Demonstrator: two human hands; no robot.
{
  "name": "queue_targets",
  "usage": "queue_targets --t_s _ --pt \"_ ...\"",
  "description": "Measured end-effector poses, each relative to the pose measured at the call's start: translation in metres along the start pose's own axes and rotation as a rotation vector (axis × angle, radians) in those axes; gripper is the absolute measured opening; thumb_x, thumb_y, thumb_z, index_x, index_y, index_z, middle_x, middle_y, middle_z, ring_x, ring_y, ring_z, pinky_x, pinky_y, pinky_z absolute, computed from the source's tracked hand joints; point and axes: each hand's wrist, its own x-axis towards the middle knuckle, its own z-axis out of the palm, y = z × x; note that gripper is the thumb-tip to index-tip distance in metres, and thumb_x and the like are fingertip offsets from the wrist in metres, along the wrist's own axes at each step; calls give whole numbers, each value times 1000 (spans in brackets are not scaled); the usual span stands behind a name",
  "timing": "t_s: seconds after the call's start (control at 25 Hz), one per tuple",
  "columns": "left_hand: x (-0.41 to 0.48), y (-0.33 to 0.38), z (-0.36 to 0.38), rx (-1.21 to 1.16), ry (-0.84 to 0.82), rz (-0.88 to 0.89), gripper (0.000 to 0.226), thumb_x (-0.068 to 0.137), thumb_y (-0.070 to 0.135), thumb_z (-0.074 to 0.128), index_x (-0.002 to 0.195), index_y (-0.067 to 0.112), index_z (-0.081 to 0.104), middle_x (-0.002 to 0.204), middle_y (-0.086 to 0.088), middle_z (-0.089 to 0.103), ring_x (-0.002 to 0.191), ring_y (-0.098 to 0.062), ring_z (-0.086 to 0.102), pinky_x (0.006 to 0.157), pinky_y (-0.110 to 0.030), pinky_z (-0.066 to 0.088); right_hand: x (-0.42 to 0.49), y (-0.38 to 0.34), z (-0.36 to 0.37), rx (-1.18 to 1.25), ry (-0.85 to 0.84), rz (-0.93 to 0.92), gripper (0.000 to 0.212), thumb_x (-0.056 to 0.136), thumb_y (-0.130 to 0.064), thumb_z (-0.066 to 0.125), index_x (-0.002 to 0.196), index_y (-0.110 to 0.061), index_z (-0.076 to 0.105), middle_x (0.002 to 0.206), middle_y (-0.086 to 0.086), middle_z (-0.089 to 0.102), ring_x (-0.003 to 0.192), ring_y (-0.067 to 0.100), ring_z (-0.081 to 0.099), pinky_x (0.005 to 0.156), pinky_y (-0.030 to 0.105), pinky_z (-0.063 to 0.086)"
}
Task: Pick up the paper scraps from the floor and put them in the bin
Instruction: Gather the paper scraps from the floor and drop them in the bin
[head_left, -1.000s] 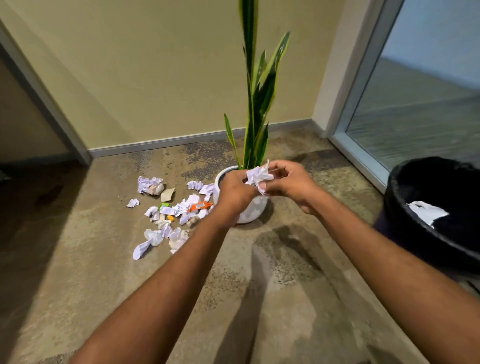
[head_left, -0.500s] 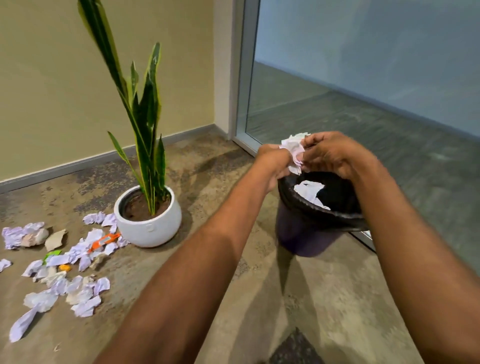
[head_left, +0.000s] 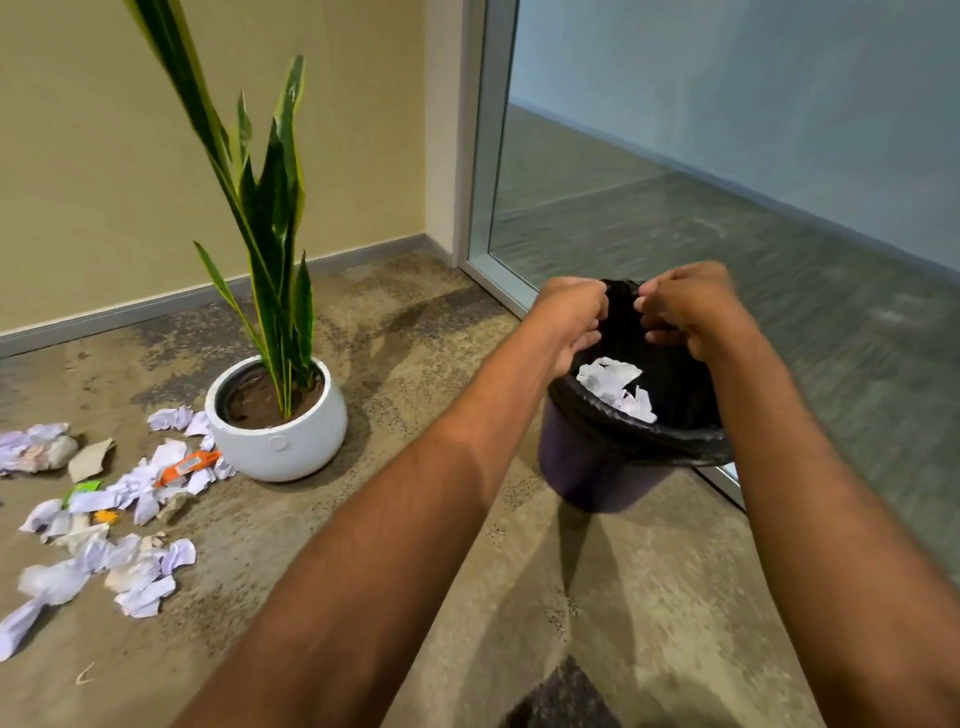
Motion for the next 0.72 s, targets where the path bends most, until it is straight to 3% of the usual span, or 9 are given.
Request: queue_targets --t_s 0.08,0.2,0.48,0.64,0.72 --pt "-3 3 -20 -62 37 32 40 97 -9 45 126 5 68 99 -12 69 95 -27 67 96 -43 61 -2 -14 24 53 -45 -77 25 95 4 69 80 -16 64 74 8 63 62 17 61 59 31 57" --pt "-17 6 -66 -103 134 90 40 102 -7 39 132 1 65 101 -15 73 89 -26 72 81 -34 63 -14 -36 73 121 -193 -164 22 93 3 72 80 -15 66 70 6 63 55 12 62 50 23 58" --pt "-70 -35 -228 -58 477 63 37 105 -5 38 132 -1 64 91 -13 68 65 -18 62 58 -24 57 -87 -55 228 66 -625 -293 16 88 5 76 83 -11 75 63 0 73 56 13 67 60 33 64" --pt "-110 -80 -331 35 672 -45 29 103 1 44 118 7 68 93 -11 70 67 -20 62 68 -33 54 -140 -39 309 -14 -844 -287 16 88 8 77 82 -7 73 68 10 69 50 13 63 54 29 60" --pt "-135 -100 -377 92 770 -103 25 98 -1 51 112 6 70 91 -11 71 67 -21 62 66 -31 51 -162 -27 344 -60 -934 -267 16 87 8 79 83 -5 71 69 14 66 50 15 62 53 30 58"
